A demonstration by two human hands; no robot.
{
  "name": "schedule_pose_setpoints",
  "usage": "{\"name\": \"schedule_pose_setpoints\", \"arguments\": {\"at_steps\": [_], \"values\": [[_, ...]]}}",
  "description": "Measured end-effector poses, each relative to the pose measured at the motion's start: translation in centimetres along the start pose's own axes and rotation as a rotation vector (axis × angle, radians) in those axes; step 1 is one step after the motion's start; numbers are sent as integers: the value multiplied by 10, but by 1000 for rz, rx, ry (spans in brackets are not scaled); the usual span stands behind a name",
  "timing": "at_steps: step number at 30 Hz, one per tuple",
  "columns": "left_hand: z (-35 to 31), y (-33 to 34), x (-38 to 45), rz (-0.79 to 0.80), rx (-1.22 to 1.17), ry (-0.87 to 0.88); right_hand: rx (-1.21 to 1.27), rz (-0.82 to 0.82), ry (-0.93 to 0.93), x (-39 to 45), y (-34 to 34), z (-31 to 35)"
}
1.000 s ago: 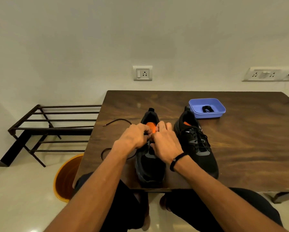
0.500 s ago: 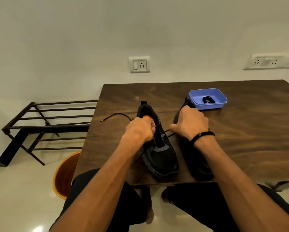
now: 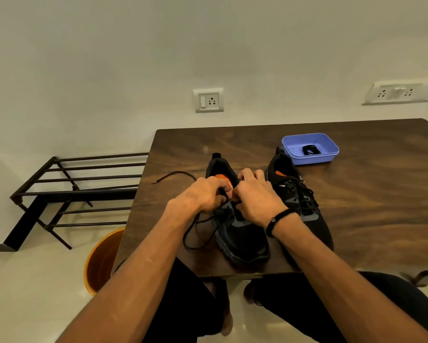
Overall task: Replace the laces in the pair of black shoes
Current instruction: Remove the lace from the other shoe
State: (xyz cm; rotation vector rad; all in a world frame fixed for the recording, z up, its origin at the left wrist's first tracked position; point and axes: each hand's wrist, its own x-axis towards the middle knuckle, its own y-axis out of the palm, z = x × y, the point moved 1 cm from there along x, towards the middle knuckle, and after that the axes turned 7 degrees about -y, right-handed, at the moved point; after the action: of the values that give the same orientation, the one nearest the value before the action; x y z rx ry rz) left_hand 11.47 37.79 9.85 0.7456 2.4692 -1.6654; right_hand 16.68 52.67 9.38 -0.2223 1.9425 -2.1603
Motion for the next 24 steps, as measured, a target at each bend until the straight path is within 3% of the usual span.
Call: {"name": "schedule_pose_setpoints", "arguments": {"at_steps": [6, 10, 14, 21, 24], "values": [[6, 1, -7, 56, -84, 38, 127, -142, 58, 4, -8, -4], [11, 0, -10, 54, -140, 18, 319, -221, 283, 2, -33, -32], [18, -1, -14, 47, -170, 13, 289, -263, 400, -11, -44, -54], [19, 0, -13, 11, -125, 49, 366, -131, -131, -2, -27, -16], [21, 1, -11, -25, -69, 68, 408, -68, -170, -1, -15, -3]]}}
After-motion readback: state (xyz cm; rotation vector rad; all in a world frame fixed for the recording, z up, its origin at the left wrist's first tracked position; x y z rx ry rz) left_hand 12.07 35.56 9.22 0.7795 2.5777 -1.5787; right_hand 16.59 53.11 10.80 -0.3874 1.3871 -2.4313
